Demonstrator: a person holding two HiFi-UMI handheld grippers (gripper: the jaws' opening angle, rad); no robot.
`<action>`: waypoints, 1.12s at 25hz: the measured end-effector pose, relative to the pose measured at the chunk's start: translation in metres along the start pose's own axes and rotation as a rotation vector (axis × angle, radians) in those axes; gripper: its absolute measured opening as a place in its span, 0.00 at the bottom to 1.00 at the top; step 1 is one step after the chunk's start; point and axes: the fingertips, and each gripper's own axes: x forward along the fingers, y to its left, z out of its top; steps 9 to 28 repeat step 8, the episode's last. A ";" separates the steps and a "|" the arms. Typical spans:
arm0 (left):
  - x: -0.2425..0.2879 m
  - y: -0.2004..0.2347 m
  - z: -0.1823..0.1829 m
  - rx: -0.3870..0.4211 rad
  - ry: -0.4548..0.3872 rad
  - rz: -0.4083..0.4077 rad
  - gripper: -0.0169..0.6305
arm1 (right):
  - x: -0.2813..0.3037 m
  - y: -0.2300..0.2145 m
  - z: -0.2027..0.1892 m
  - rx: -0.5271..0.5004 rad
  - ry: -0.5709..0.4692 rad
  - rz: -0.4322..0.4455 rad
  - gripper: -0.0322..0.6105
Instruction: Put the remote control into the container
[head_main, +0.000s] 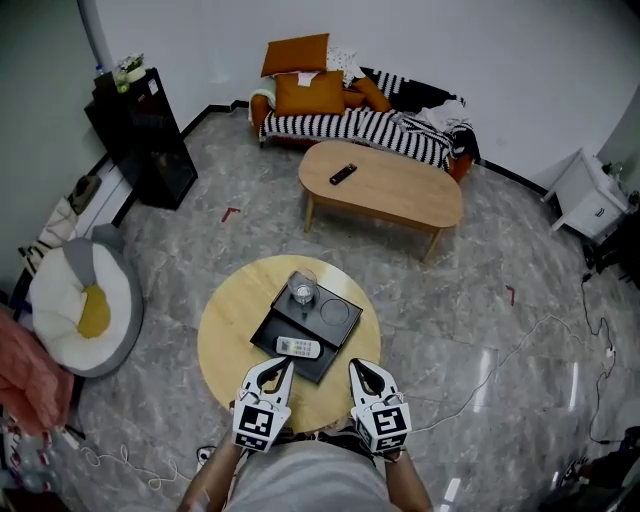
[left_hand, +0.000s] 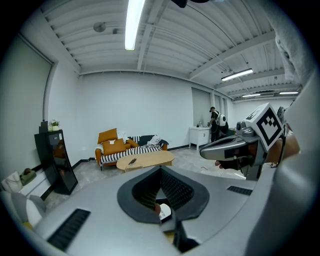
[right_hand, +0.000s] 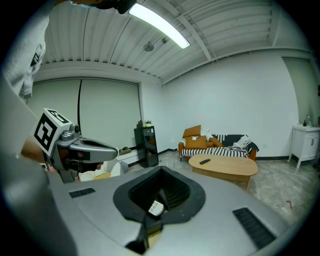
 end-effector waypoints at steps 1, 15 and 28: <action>0.000 0.000 0.001 0.001 0.000 -0.003 0.04 | 0.000 0.000 0.000 0.001 0.001 -0.002 0.06; 0.003 -0.006 0.001 0.008 -0.002 -0.011 0.04 | -0.004 -0.005 -0.004 0.005 0.003 -0.009 0.06; 0.003 -0.006 0.001 0.008 -0.002 -0.011 0.04 | -0.004 -0.005 -0.004 0.005 0.003 -0.009 0.06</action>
